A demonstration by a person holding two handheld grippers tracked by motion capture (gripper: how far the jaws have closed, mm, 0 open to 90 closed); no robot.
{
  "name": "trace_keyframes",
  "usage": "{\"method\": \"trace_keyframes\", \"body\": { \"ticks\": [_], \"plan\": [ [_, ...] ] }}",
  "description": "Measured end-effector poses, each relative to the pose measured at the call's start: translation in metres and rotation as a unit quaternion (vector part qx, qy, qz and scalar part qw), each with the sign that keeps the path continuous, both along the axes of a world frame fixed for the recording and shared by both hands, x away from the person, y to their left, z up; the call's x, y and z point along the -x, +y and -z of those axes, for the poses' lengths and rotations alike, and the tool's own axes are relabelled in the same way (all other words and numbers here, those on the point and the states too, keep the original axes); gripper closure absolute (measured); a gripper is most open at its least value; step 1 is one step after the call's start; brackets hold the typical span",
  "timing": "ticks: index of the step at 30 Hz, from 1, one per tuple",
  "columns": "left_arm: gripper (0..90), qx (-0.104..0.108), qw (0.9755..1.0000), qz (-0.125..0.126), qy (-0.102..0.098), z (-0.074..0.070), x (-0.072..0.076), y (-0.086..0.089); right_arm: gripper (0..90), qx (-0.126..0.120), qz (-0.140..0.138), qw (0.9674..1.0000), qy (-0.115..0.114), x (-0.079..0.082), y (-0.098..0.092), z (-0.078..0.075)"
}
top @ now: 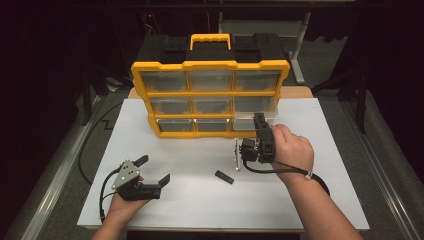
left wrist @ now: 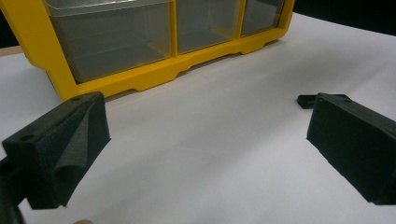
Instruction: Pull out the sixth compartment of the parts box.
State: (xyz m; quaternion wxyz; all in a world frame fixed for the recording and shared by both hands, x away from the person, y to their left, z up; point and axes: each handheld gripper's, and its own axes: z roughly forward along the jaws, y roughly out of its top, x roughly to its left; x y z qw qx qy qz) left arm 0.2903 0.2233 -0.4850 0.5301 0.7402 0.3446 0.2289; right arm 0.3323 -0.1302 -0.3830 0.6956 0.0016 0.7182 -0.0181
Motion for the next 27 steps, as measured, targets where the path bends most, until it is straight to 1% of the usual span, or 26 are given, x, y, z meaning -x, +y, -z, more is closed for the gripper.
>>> {"method": "trace_keyframes", "body": {
  "ticks": [2, 3, 5, 7, 9, 12, 13, 15, 17, 18, 20, 21, 22, 23, 27],
  "plan": [
    [0.3, 0.001, 1.0, 0.001, -0.001, 0.0, 0.0, 0.0, 79.5, -0.001, -0.002, 1.0, 0.002, 0.002, -0.001, 0.002],
    [0.3, 0.001, 1.0, 0.0, -0.001, 0.0, 0.0, -0.001, 79.5, 0.005, -0.003, 1.0, 0.001, 0.002, -0.001, 0.001],
    [0.3, 0.001, 1.0, 0.001, -0.001, 0.0, 0.001, -0.001, 79.5, -0.003, -0.003, 1.0, 0.003, 0.004, -0.001, 0.003],
    [0.3, 0.001, 1.0, 0.0, -0.001, 0.0, 0.0, -0.001, 79.5, 0.003, -0.007, 1.0, 0.001, 0.006, 0.001, 0.002],
    [0.3, 0.0, 1.0, 0.001, -0.001, 0.0, 0.0, -0.001, 79.5, 0.002, -0.006, 1.0, 0.002, 0.008, 0.001, 0.002],
    [0.3, 0.0, 1.0, 0.0, -0.001, 0.0, 0.0, -0.001, 79.4, 0.002, -0.008, 1.0, 0.002, 0.013, 0.0, 0.002],
    [0.3, -0.001, 1.0, 0.0, -0.001, 0.001, 0.0, -0.001, 79.5, -0.005, -0.006, 1.0, 0.004, 0.015, -0.001, 0.003],
    [0.3, -0.001, 1.0, 0.0, -0.001, 0.001, 0.0, -0.001, 79.4, 0.0, -0.009, 1.0, 0.001, 0.019, -0.001, 0.002],
    [0.3, -0.001, 1.0, 0.001, -0.003, 0.0, 0.001, -0.001, 79.4, -0.003, -0.009, 0.9999, 0.002, 0.023, -0.001, 0.004],
    [0.3, -0.001, 1.0, 0.001, -0.003, 0.0, 0.001, -0.002, 79.4, 0.003, -0.011, 0.9999, 0.001, 0.025, 0.0, 0.003],
    [0.3, -0.001, 1.0, 0.001, -0.002, 0.0, 0.0, -0.002, 79.4, -0.003, -0.01, 0.9999, 0.002, 0.027, 0.0, 0.006],
    [0.3, -0.002, 1.0, 0.0, -0.002, 0.0, 0.0, -0.002, 79.3, 0.002, -0.012, 0.9999, -0.001, 0.028, 0.0, 0.005],
    [0.3, -0.001, 1.0, 0.0, -0.002, 0.0, 0.001, -0.001, 79.4, -0.004, -0.011, 0.9999, 0.0, 0.028, 0.0, 0.006],
    [0.3, -0.001, 1.0, 0.0, -0.003, 0.0, 0.001, -0.001, 79.3, -0.001, -0.012, 0.9999, -0.002, 0.029, 0.0, 0.006],
    [0.3, 0.0, 1.0, -0.001, -0.002, 0.0, 0.0, -0.001, 79.3, -0.002, -0.012, 0.9999, -0.004, 0.028, 0.0, 0.007]
  ]
}}
